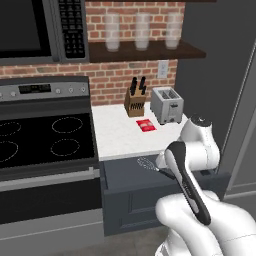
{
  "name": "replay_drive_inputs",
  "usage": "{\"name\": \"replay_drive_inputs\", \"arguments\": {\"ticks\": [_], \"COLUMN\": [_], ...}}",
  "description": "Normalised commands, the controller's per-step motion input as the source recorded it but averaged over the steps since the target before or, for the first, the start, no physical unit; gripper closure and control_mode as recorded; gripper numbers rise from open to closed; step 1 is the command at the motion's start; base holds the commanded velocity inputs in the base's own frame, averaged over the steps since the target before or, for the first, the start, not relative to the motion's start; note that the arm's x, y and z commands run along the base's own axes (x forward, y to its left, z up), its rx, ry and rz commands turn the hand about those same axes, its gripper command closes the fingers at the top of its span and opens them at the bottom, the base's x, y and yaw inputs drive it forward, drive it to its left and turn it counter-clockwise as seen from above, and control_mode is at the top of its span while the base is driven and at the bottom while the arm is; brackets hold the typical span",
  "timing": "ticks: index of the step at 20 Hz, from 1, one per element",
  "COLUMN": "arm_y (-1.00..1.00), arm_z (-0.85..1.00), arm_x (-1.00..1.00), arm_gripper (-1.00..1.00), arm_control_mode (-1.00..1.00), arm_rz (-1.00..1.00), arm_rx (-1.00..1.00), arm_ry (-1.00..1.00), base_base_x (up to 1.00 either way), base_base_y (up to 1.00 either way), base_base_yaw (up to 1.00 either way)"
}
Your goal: Pick the whisk from the drawer and place it on the counter.
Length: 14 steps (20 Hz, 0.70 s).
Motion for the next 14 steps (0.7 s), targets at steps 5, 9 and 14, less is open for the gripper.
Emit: {"name": "replay_drive_inputs", "arguments": {"ticks": [5, 9, 14], "arm_y": [-0.23, -0.19, -0.13], "arm_z": [-0.28, -0.34, -0.28], "arm_x": [0.7, 0.59, 0.5], "arm_gripper": [-1.0, -1.0, -1.0], "arm_control_mode": [-1.0, -1.0, -1.0], "arm_rz": [0.0, 0.02, 0.0], "arm_rx": [0.05, 0.01, 0.0], "arm_ry": [0.0, 0.0, 0.0], "base_base_x": [0.0, 0.0, 0.0], "base_base_y": [0.0, 0.0, 0.0], "base_base_yaw": [0.0, 0.0, 0.0]}}
